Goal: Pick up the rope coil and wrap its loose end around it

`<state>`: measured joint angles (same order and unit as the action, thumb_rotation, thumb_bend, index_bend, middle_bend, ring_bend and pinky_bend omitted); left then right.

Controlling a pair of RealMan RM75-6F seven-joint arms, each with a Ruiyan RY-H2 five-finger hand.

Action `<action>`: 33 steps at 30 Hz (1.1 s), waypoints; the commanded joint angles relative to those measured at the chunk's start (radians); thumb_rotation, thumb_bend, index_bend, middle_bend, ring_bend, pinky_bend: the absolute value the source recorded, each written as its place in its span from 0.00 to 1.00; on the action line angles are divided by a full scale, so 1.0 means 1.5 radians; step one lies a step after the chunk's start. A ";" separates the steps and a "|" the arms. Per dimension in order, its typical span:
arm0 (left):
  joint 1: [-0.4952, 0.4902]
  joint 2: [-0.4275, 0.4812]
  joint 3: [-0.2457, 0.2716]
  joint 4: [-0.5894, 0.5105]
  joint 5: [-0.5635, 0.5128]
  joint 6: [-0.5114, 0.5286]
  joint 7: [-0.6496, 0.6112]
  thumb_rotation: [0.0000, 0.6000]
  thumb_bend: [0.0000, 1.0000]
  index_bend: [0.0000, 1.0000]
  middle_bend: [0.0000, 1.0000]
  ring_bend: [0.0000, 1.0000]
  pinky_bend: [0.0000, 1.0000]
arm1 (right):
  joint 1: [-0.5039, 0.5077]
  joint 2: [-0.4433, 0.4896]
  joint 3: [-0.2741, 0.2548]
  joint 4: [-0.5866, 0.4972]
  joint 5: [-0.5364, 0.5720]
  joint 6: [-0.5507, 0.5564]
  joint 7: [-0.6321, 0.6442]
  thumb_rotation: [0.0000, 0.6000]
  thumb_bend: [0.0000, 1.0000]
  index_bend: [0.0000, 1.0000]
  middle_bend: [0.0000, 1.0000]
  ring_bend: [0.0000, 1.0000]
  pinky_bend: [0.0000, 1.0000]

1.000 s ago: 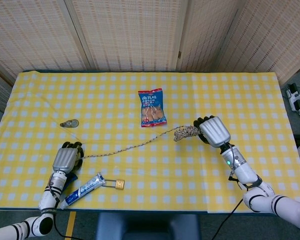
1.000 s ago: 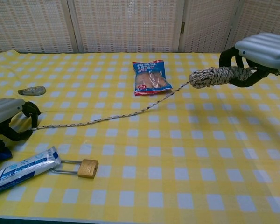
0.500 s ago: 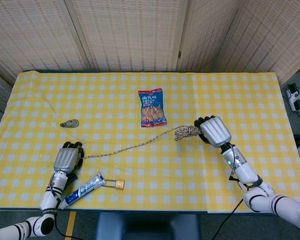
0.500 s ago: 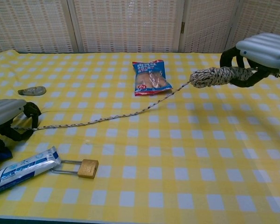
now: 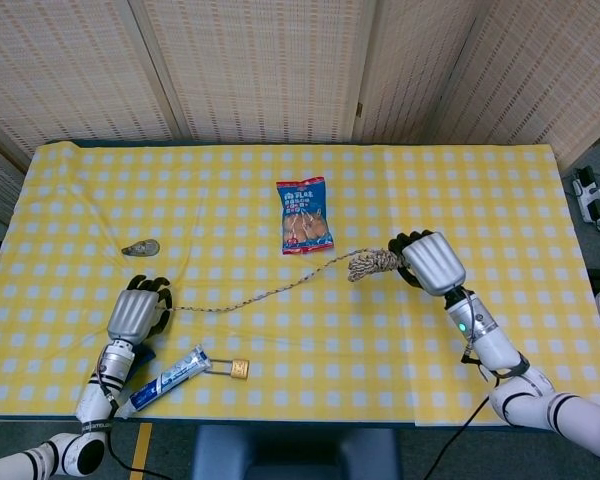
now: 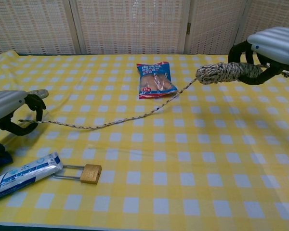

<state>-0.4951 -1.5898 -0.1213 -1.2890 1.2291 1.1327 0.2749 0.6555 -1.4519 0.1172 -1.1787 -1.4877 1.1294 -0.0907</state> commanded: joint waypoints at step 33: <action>-0.132 0.226 -0.171 -0.299 -0.052 -0.056 -0.054 1.00 0.52 0.65 0.46 0.43 0.26 | 0.101 -0.043 0.027 -0.317 0.006 -0.121 0.020 1.00 0.60 0.83 0.68 0.72 0.63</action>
<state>-0.6822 -1.2588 -0.3665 -1.7220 1.1644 1.0582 0.1987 0.7864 -1.4879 0.1382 -1.6487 -1.5155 0.9788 -0.0487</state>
